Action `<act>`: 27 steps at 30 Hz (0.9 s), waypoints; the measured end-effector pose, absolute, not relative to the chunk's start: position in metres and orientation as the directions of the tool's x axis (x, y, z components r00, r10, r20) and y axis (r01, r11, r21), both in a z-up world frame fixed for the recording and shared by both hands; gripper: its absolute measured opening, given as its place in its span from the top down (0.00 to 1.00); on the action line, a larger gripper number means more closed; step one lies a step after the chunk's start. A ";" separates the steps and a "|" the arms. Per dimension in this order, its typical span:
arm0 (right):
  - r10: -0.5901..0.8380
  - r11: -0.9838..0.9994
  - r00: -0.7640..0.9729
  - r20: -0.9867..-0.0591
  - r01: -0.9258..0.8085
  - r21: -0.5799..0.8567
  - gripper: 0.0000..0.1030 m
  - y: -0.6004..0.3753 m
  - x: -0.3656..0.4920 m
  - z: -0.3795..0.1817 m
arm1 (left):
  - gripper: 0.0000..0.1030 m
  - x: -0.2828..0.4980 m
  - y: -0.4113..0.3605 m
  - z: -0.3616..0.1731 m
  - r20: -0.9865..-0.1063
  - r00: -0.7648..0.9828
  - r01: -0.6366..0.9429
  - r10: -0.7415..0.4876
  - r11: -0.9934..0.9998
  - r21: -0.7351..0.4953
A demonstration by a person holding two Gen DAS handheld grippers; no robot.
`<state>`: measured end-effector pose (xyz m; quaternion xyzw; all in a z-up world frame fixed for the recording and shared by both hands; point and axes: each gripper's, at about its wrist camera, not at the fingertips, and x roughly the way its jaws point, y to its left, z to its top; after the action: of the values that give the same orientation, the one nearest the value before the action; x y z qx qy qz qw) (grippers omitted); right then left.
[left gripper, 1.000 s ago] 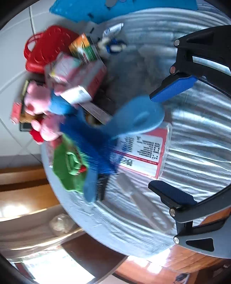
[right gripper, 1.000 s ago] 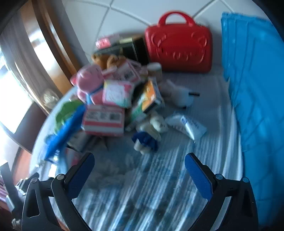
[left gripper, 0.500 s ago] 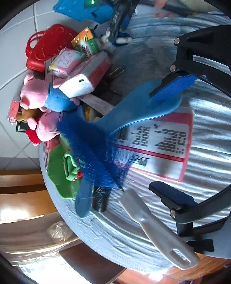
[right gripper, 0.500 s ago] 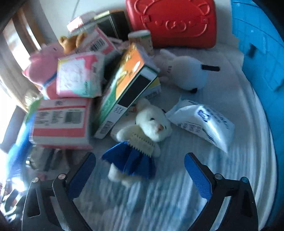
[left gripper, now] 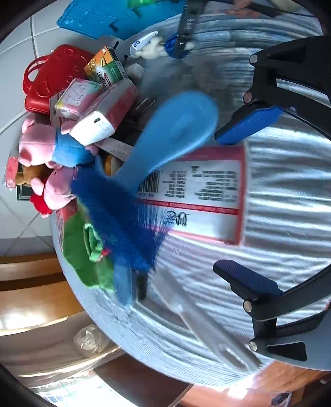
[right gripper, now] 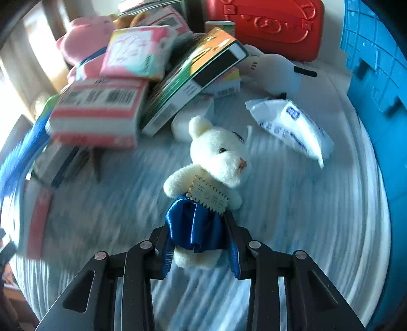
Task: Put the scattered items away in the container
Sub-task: 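Grasp the pink-and-white tissue pack with the left gripper while the right grasps the teddy bear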
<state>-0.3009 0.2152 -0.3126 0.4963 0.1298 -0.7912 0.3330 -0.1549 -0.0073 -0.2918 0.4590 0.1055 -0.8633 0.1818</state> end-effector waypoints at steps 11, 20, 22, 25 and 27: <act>-0.452 -0.734 -0.308 -0.837 0.662 0.154 0.49 0.228 -0.277 -0.307 | 0.11 -0.180 0.005 -0.316 -0.806 -0.484 0.468 -0.340 -0.879 0.089; -0.495 -0.731 -0.256 -0.830 0.639 0.239 0.32 0.218 -0.303 -0.311 | 0.12 -0.185 0.014 -0.317 -0.801 -0.466 0.502 -0.375 -0.858 0.110; -0.473 -0.731 -0.264 -0.840 0.651 0.207 0.33 0.213 -0.300 -0.318 | 0.12 -0.186 0.016 -0.316 -0.802 -0.462 0.512 -0.378 -0.852 0.107; -0.412 -0.743 -0.329 -0.850 0.661 0.105 0.49 0.210 -0.286 -0.314 | 0.13 -0.183 0.021 -0.315 -0.801 -0.466 0.528 -0.377 -0.844 0.090; -0.411 -0.739 -0.336 -0.848 0.667 0.095 0.52 0.212 -0.283 -0.312 | 0.14 -0.180 0.027 -0.314 -0.802 -0.468 0.530 -0.373 -0.844 0.083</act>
<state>-0.2829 0.2117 -0.3116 0.4694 0.1361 -0.8058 0.3344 -0.1802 0.0265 -0.3137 0.4427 0.0890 -0.8520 0.2650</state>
